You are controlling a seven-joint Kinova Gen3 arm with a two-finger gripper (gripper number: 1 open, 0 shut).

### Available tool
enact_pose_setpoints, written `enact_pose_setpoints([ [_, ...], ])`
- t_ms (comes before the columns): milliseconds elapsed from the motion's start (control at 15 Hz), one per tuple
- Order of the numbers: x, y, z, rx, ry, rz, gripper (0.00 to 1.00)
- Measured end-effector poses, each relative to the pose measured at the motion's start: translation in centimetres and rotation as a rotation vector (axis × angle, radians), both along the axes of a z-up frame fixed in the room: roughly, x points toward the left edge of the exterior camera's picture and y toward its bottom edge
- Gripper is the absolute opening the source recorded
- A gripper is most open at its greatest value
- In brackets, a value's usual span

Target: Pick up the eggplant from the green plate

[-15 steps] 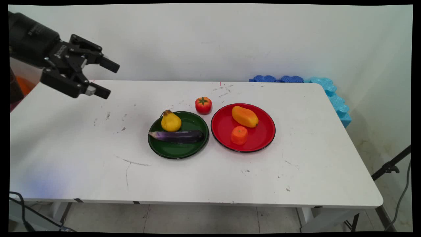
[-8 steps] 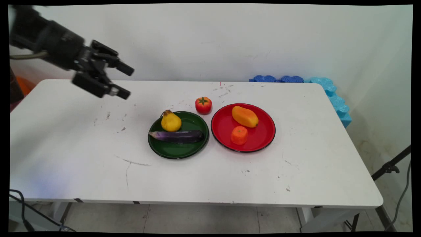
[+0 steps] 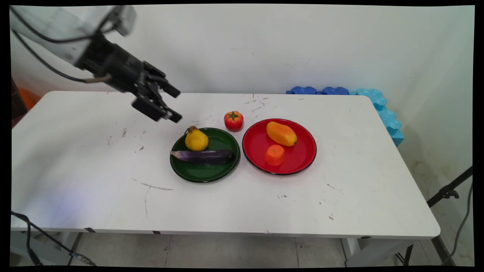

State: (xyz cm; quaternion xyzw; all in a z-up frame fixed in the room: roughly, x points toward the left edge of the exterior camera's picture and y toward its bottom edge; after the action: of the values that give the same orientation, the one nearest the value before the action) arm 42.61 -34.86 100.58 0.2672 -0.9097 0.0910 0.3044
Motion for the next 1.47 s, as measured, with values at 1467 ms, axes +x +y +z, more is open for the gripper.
enact_pose_setpoints([
  [1467,-9.2,-8.4,-16.8,0.134,-0.294,-0.156,1.0],
])
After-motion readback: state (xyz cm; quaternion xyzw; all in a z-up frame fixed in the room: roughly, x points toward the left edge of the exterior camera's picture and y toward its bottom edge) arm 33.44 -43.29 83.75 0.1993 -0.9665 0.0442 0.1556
